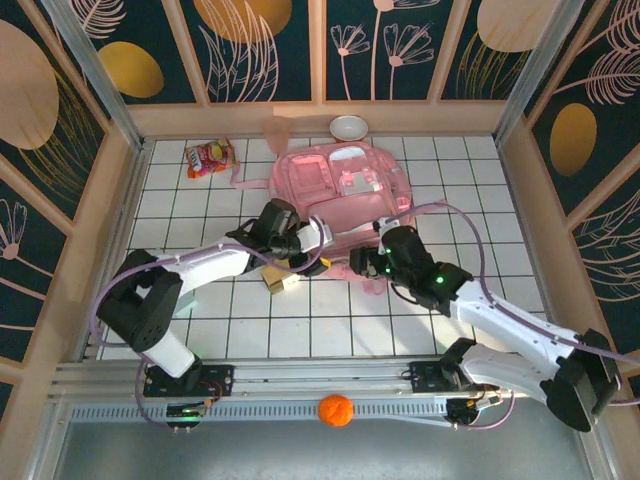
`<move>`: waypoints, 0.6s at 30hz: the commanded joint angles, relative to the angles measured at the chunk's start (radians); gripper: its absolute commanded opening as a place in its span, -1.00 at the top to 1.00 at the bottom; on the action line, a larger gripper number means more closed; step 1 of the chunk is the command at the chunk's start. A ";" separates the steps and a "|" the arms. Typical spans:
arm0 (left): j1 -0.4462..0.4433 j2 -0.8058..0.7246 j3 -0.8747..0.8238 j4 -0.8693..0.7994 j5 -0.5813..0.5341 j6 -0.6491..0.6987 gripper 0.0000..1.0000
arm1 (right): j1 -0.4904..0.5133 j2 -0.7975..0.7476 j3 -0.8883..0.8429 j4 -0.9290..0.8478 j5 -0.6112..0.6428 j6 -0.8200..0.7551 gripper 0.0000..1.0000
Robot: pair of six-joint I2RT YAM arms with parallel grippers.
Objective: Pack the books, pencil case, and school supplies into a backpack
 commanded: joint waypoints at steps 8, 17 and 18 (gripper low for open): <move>0.003 0.056 -0.044 0.107 -0.129 0.222 -0.58 | -0.035 -0.056 -0.055 0.005 -0.044 0.021 -0.07; 0.004 0.130 -0.005 0.135 -0.136 0.216 0.24 | -0.049 -0.084 -0.077 0.018 -0.045 0.039 -0.07; 0.004 0.123 -0.005 0.138 -0.134 0.207 0.42 | -0.052 -0.091 -0.080 0.019 -0.044 0.044 -0.07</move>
